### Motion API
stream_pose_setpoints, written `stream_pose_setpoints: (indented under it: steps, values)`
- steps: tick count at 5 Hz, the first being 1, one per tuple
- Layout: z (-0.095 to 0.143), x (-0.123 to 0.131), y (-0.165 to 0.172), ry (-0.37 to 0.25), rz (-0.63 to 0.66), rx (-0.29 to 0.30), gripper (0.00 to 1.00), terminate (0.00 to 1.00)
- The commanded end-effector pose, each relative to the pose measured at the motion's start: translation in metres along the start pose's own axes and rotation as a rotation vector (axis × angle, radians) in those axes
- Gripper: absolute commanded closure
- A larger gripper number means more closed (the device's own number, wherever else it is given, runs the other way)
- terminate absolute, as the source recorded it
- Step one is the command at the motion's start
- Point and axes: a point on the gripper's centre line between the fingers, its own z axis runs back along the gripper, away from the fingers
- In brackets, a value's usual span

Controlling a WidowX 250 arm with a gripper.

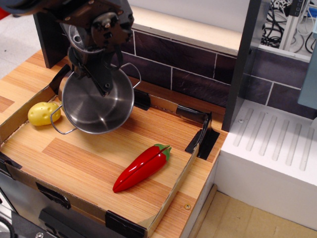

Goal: Topple metal pot

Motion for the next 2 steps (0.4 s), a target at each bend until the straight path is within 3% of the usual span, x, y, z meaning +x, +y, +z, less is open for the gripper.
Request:
stream_pose_setpoints:
  steps: [1, 2]
  values:
    - [0.0090, -0.0094, -0.0109, 0.074, 0.024, -0.046, 0.00, 0.00]
    - [0.0168, -0.0130, -0.0123, 0.111, 0.031, -0.081, 0.00, 0.00]
